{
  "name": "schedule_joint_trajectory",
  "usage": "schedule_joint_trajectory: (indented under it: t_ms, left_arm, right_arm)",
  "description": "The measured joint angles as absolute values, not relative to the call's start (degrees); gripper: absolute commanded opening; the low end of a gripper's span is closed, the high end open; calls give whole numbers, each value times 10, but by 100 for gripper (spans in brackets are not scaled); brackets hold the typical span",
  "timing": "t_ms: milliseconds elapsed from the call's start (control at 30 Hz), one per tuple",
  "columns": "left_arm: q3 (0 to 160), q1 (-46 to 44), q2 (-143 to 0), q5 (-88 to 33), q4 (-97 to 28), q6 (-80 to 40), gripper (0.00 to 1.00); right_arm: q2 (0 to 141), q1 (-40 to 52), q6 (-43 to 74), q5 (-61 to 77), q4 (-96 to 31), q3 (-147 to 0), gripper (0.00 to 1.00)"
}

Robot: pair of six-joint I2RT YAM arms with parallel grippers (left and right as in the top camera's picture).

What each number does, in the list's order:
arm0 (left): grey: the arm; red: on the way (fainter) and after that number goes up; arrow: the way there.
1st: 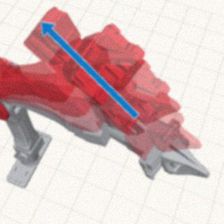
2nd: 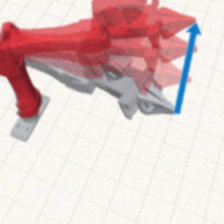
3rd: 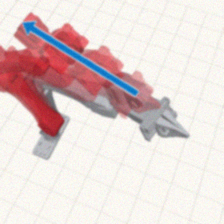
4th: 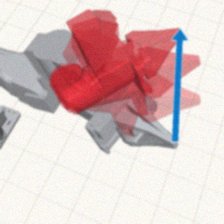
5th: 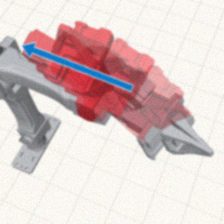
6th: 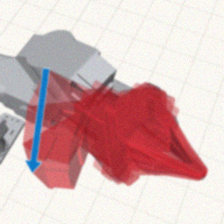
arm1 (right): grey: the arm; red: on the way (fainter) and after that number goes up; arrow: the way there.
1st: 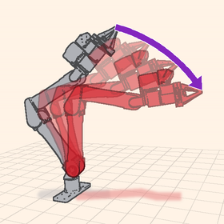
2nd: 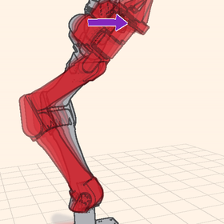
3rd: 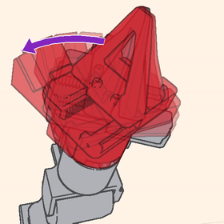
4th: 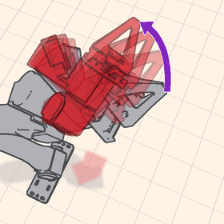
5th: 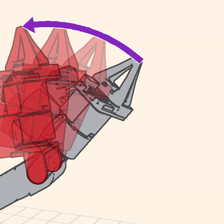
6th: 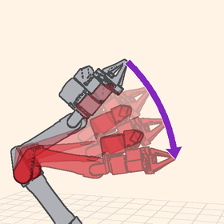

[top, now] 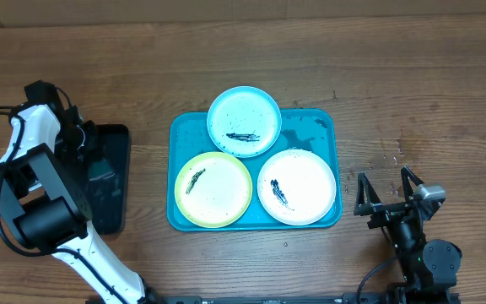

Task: Clean dirty plates on tray and stack at the side
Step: 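Dip and rub the held sponge in the soapy water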

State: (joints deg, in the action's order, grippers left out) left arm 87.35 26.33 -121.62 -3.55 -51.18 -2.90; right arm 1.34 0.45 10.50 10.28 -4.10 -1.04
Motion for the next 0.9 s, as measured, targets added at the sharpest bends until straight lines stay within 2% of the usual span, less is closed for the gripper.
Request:
schedule_joint_trajectory:
  t_ms: [67,100,133,167,200,500,600,667,700,733,767,900]
  left_arm:
    - [874,263,-1216,-36,-512,-29,4]
    - [874,263,-1216,-36,-512,-29,18]
    - [874,263,-1216,-36,-512,-29,59]
    - [874,263,-1216,-37,-512,-30,95]
    - [874,263,-1216,-37,-512,-29,100]
    - [874,263,-1216,-36,-574,-29,100]
    - [874,263,-1216,-36,-602,-29,90]
    - [874,263,-1216,-36,-609,-29,72]
    - [874,263,-1216,-36,-611,-29,54]
    - [874,263,-1216,-37,-611,-32,17]
    - [874,263,-1216,-36,-612,-29,5]
    - [874,263,-1216,-36,-610,-29,4]
  right_arm:
    - [13,4,105,103,-41,-10,100]
    - [13,4,105,103,-41,-10,100]
    - [13,4,105,103,-41,-10,100]
    - [13,4,105,103,-41,-10,100]
    - [13,4,105,103,-41,-10,100]
    - [13,4,105,103,-41,-10,100]
    - [13,4,105,103,-41,-10,100]
    - [13,4,105,103,-41,-10,100]
    - [13,4,105,103,-41,-10,100]
    - [13,4,105,103,-41,-10,100]
    - [13,4,105,103,-41,-10,100]
    - [13,4,105,103,-41,-10,100]
